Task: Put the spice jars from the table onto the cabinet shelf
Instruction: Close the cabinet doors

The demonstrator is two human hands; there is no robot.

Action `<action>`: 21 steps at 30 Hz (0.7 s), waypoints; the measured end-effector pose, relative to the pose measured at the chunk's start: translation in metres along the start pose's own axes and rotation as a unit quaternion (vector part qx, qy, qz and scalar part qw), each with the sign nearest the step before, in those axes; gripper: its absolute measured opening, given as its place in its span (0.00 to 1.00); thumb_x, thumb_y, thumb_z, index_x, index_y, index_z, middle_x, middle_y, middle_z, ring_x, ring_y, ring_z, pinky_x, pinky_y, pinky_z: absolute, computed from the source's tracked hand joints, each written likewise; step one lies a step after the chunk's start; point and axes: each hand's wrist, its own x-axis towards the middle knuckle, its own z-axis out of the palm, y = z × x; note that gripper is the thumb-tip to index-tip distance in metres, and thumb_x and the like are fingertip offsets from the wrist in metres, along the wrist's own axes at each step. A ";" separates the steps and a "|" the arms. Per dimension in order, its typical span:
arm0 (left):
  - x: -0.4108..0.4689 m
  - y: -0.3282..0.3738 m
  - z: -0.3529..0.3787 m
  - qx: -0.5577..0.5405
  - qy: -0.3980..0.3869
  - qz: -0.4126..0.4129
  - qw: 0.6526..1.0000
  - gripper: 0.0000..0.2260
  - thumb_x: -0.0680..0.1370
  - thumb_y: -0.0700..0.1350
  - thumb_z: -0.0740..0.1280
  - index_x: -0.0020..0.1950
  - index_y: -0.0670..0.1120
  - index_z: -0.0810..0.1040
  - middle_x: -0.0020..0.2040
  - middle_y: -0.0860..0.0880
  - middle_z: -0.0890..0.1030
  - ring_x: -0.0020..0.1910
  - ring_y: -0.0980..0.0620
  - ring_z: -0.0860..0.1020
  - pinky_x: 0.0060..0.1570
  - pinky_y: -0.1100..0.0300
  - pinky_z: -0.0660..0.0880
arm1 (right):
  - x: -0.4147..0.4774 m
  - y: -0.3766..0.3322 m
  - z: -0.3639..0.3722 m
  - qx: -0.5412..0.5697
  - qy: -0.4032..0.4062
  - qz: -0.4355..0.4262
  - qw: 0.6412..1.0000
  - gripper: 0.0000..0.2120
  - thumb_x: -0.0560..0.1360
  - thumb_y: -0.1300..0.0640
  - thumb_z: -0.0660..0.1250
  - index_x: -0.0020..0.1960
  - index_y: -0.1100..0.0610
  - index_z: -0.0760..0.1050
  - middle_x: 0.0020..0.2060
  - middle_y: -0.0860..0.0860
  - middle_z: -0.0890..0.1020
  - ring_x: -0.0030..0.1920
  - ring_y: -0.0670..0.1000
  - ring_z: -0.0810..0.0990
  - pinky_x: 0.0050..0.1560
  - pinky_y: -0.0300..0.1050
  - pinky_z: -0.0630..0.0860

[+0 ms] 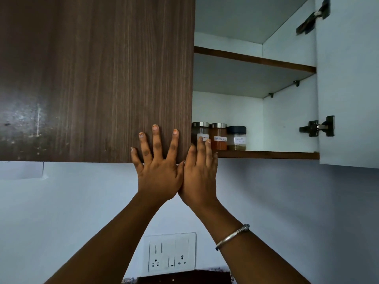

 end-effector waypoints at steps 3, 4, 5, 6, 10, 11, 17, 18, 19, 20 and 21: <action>0.001 -0.007 0.014 0.038 0.023 0.014 0.999 0.30 0.74 0.64 0.44 0.71 0.60 0.32 0.73 0.49 0.30 0.70 0.44 0.28 0.69 0.42 0.34 | 0.005 0.006 0.014 -0.071 -0.005 -0.029 0.997 0.38 0.68 0.44 0.70 0.70 0.63 0.66 0.72 0.61 0.64 0.73 0.63 0.59 0.67 0.68 0.59; 0.000 -0.009 0.018 0.055 0.032 0.022 0.998 0.31 0.74 0.64 0.45 0.72 0.59 0.35 0.74 0.48 0.33 0.71 0.43 0.31 0.69 0.41 0.35 | 0.006 0.008 0.018 -0.087 -0.011 -0.037 0.996 0.39 0.67 0.42 0.69 0.71 0.63 0.64 0.73 0.61 0.63 0.73 0.63 0.58 0.67 0.69 0.57; -0.001 -0.010 0.022 0.070 0.042 0.032 0.996 0.32 0.74 0.65 0.48 0.74 0.58 0.39 0.76 0.46 0.38 0.73 0.41 0.35 0.69 0.41 0.37 | 0.007 0.009 0.022 -0.098 -0.015 -0.042 0.994 0.41 0.67 0.41 0.69 0.71 0.62 0.63 0.73 0.61 0.62 0.74 0.64 0.56 0.66 0.70 0.55; -0.001 -0.012 0.024 0.080 0.054 0.040 0.995 0.33 0.73 0.65 0.51 0.75 0.56 0.44 0.76 0.44 0.43 0.74 0.40 0.39 0.69 0.40 0.41 | 0.008 0.011 0.025 -0.108 -0.016 -0.046 0.993 0.41 0.66 0.40 0.68 0.71 0.62 0.63 0.73 0.61 0.61 0.74 0.64 0.56 0.66 0.71 0.54; 0.000 -0.015 0.036 0.118 0.094 0.049 0.987 0.36 0.72 0.65 0.56 0.76 0.53 0.51 0.76 0.41 0.53 0.74 0.36 0.47 0.68 0.37 0.47 | 0.008 0.012 0.034 -0.099 -0.007 -0.044 0.994 0.44 0.63 0.39 0.71 0.70 0.63 0.65 0.71 0.61 0.65 0.71 0.64 0.63 0.64 0.72 0.58; 0.001 -0.016 0.037 0.127 0.099 0.051 0.986 0.36 0.72 0.65 0.58 0.76 0.53 0.51 0.76 0.40 0.54 0.74 0.36 0.48 0.68 0.37 0.47 | 0.008 0.011 0.035 -0.093 -0.010 -0.036 0.995 0.45 0.63 0.39 0.72 0.71 0.63 0.64 0.71 0.61 0.67 0.70 0.63 0.65 0.63 0.71 0.60; -0.001 -0.013 0.029 0.156 0.067 0.057 0.984 0.42 0.69 0.64 0.65 0.76 0.52 0.50 0.76 0.38 0.53 0.74 0.32 0.52 0.68 0.35 0.51 | 0.008 0.009 0.030 -0.057 -0.084 -0.029 0.994 0.49 0.68 0.38 0.67 0.75 0.62 0.47 0.74 0.61 0.59 0.74 0.62 0.56 0.67 0.67 0.55; -0.001 -0.011 0.025 0.160 0.050 0.053 0.984 0.43 0.69 0.65 0.65 0.76 0.53 0.47 0.76 0.38 0.51 0.74 0.32 0.50 0.68 0.36 0.51 | 0.009 0.009 0.027 -0.049 -0.102 -0.031 0.993 0.50 0.69 0.38 0.67 0.75 0.62 0.44 0.75 0.61 0.56 0.75 0.62 0.53 0.68 0.67 0.54; -0.002 -0.009 0.020 0.167 0.027 0.050 0.984 0.45 0.69 0.66 0.64 0.75 0.54 0.42 0.77 0.38 0.47 0.74 0.32 0.48 0.69 0.36 0.50 | 0.009 0.010 0.023 -0.046 -0.121 -0.034 0.991 0.51 0.68 0.38 0.67 0.75 0.62 0.41 0.75 0.61 0.53 0.75 0.62 0.50 0.68 0.67 0.53; -0.004 -0.008 0.016 0.177 0.001 0.049 0.983 0.47 0.69 0.68 0.63 0.74 0.54 0.36 0.77 0.38 0.42 0.74 0.32 0.45 0.70 0.37 0.49 | 0.008 0.010 0.019 -0.046 -0.139 -0.037 0.988 0.52 0.68 0.38 0.67 0.75 0.62 0.39 0.76 0.60 0.51 0.75 0.62 0.47 0.68 0.68 0.53; -0.005 -0.008 0.013 0.191 -0.027 0.049 0.980 0.48 0.69 0.69 0.62 0.72 0.55 0.30 0.76 0.39 0.38 0.74 0.32 0.42 0.70 0.37 0.49 | 0.007 0.011 0.015 -0.049 -0.159 -0.040 0.985 0.54 0.68 0.38 0.68 0.75 0.61 0.38 0.76 0.60 0.48 0.76 0.61 0.45 0.68 0.68 0.53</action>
